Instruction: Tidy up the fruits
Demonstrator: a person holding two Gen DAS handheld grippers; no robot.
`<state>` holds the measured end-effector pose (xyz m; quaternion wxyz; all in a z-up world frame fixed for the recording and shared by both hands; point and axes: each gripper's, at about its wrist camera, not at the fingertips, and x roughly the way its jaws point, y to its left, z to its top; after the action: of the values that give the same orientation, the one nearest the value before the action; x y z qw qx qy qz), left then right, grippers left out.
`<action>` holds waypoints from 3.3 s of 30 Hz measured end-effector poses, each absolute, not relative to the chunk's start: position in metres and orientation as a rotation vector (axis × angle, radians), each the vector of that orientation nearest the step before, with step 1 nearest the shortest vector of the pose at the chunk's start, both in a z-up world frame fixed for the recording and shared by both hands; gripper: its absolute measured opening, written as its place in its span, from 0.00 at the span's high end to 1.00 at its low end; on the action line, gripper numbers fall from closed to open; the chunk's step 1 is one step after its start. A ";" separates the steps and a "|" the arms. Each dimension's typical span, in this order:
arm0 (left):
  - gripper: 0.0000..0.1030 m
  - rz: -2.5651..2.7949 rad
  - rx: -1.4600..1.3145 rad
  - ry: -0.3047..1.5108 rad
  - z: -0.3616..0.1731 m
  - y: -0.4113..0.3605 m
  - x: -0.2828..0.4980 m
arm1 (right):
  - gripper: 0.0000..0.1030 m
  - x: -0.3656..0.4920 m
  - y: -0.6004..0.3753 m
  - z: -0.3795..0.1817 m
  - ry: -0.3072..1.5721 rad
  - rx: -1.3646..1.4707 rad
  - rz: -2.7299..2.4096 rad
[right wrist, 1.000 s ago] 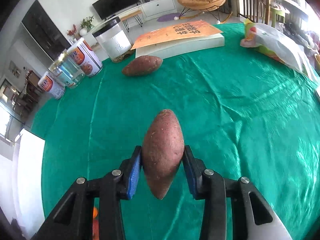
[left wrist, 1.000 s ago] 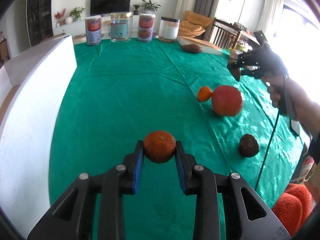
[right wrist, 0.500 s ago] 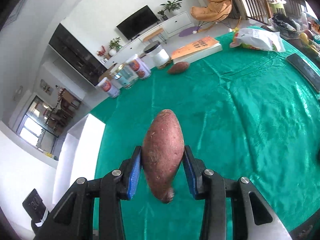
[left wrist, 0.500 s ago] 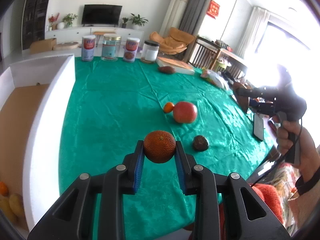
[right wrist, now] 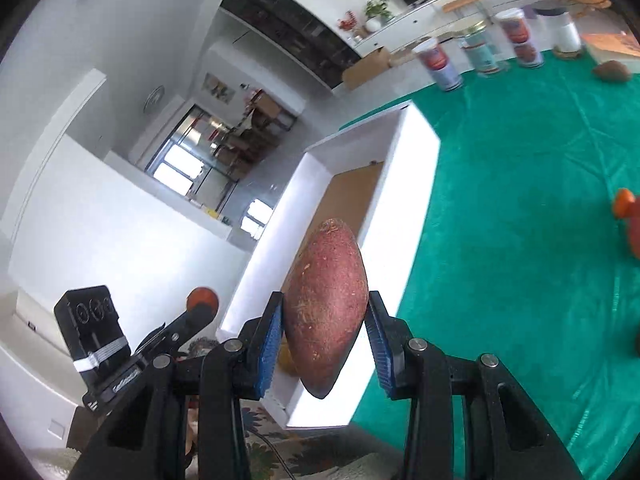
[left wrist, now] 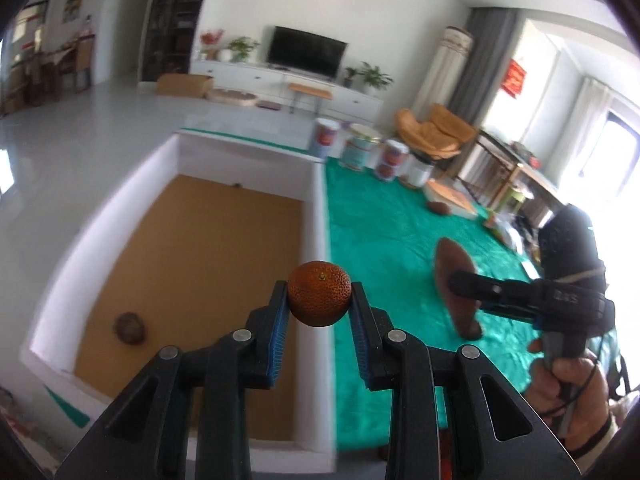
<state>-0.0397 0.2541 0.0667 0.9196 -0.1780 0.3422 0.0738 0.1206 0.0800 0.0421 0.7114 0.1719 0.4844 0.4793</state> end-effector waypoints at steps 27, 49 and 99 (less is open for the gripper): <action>0.10 0.224 -0.301 0.745 0.008 0.242 0.007 | 0.05 0.094 0.051 0.018 0.806 -0.030 0.759; 0.07 -0.053 -0.040 0.923 -0.107 0.025 0.138 | 0.04 0.110 -0.282 -0.067 0.882 0.079 -0.100; 0.04 0.008 -0.031 0.934 -0.127 0.023 0.155 | 0.00 0.116 -0.255 -0.091 0.926 -0.006 -0.022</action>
<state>0.1550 0.0233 -0.1274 0.8928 -0.0150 0.4503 0.0037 0.1164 -0.2554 -0.0911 0.8946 -0.0028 0.4467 -0.0107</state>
